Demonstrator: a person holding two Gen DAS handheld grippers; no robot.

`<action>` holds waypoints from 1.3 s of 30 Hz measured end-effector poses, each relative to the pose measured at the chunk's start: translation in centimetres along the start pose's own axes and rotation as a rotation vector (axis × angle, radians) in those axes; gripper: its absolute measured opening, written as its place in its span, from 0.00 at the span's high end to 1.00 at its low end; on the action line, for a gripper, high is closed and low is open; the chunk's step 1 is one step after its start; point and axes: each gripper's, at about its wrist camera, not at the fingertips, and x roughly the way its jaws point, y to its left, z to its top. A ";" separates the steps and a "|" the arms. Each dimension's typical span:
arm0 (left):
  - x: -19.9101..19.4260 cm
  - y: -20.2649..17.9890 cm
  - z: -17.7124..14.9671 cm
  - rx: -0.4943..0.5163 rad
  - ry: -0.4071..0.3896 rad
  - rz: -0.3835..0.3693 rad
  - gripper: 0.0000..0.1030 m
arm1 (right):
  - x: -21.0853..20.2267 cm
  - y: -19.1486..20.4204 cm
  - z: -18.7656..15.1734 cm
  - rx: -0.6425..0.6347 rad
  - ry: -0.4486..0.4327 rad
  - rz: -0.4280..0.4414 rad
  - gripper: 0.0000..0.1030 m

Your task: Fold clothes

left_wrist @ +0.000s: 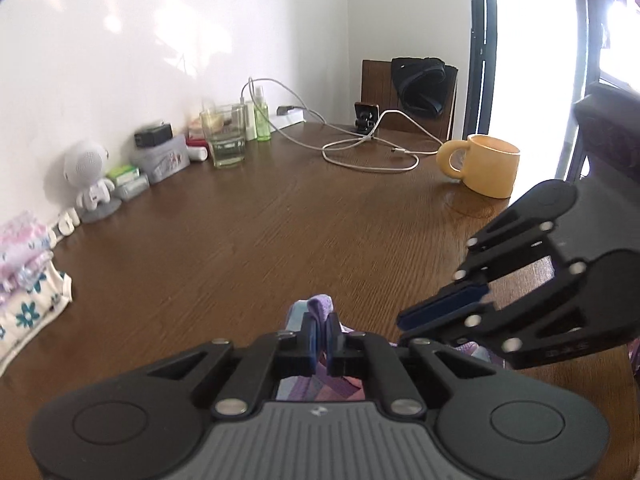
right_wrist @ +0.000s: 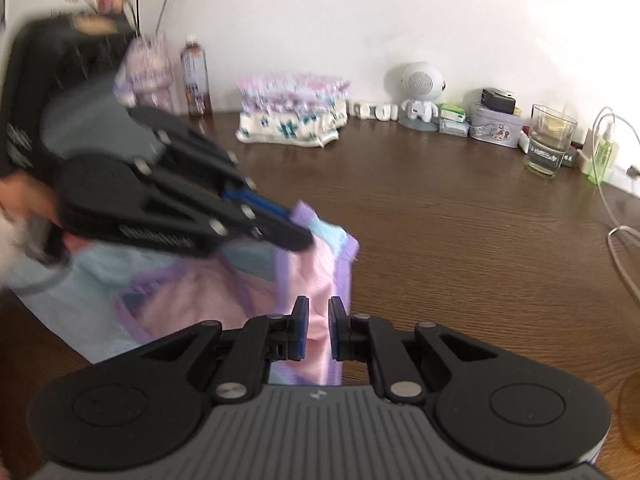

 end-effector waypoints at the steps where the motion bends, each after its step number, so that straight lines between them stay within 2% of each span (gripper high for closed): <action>1: 0.0 -0.2 0.1 0.008 -0.003 0.003 0.97 | 0.6 0.3 0.0 -0.020 0.013 0.001 0.91; 6: -0.2 -1.1 0.4 0.035 -0.008 0.001 0.97 | 3.2 2.1 0.8 -0.085 0.036 0.028 0.91; 10: -0.7 -1.5 0.2 0.036 -0.012 -0.014 0.97 | 4.6 2.3 1.0 -0.071 0.040 -0.007 0.91; 15: -0.9 -0.8 0.0 0.006 -0.018 -0.002 0.97 | 2.4 2.1 0.4 -0.064 0.004 0.015 0.91; 18: -0.9 -0.6 0.0 -0.001 -0.020 -0.016 0.97 | 1.2 2.3 0.1 -0.080 0.011 0.050 0.91; 22: -1.4 -1.5 0.0 0.020 -0.026 -0.047 0.97 | 2.8 2.6 0.4 -0.085 0.037 0.065 0.91; 27: -2.0 -2.7 -0.2 0.054 -0.025 -0.059 0.97 | 4.4 2.4 1.0 -0.059 0.010 0.056 0.91; 33: -1.2 -3.3 -1.0 0.078 -0.005 -0.041 0.96 | 1.7 1.3 -0.5 -0.010 -0.009 0.061 0.88; 38: 0.5 -4.6 -1.8 0.136 0.054 -0.062 0.85 | 0.1 -0.1 -0.7 0.063 -0.049 0.040 0.87; 39: 0.8 -4.9 -2.0 0.140 0.069 -0.071 0.78 | -0.2 -0.4 -0.8 0.077 -0.057 0.036 0.87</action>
